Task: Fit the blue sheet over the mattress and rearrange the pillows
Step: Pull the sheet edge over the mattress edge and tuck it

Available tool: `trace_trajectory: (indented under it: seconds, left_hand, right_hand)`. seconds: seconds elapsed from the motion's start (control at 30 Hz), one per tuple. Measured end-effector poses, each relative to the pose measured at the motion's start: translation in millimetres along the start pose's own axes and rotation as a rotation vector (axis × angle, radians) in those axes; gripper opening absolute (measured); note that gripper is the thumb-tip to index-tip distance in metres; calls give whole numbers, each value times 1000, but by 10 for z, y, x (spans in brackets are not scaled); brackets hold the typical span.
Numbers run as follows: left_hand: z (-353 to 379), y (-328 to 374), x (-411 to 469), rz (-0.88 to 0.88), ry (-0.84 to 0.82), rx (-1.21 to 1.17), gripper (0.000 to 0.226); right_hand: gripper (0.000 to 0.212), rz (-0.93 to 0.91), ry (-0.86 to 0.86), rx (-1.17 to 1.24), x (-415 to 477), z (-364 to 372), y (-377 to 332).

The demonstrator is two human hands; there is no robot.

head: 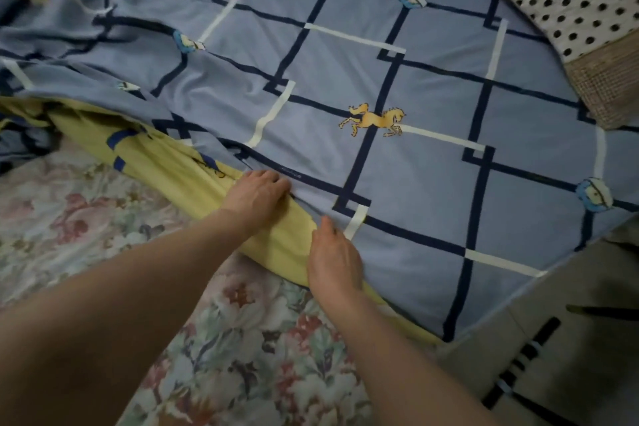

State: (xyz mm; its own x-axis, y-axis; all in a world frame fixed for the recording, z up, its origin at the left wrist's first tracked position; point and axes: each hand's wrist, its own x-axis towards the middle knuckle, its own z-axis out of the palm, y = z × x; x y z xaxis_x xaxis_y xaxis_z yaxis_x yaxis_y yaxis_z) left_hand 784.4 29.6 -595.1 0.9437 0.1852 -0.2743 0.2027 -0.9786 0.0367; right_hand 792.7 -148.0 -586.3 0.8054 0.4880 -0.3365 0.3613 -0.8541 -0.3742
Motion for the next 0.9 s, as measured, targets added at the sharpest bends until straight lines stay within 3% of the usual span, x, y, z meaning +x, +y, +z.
trace_trajectory:
  seconds: [0.1, 0.2, 0.33, 0.43, 0.57, 0.7, 0.83, 0.9]
  left_hand:
    - [-54, -86, -44, 3, 75, -40, 25]
    - [-94, -210, -257, 128, 210, -111, 25]
    - [-128, -432, -610, 273, 174, -129, 45]
    - [-195, -538, -995, 277, 181, -148, 34]
    - [-232, -512, -1588, 297, 139, -152, 17]
    - [-82, -262, -2239, 283, 39, -179, 18]
    - [360, 340, -3165, 271, -120, -248, 20]
    - [679, 697, -3600, 237, -196, -300, 24]
  right_hand:
    - [35, 128, -22, 30, 54, -27, 8]
    - [43, 169, -88, 56, 56, -87, -8]
    - [27, 66, -160, 158, -79, -125, 19]
    - [13, -69, -144, 218, -320, -173, 31]
    - [23, -179, -69, 153, -708, -152, 35]
    - [19, -312, -60, -53, -1232, -162, 89]
    - [6, -507, -162, -288, -1984, 94, 368]
    - [21, -528, -225, -366, -2296, 331, 508]
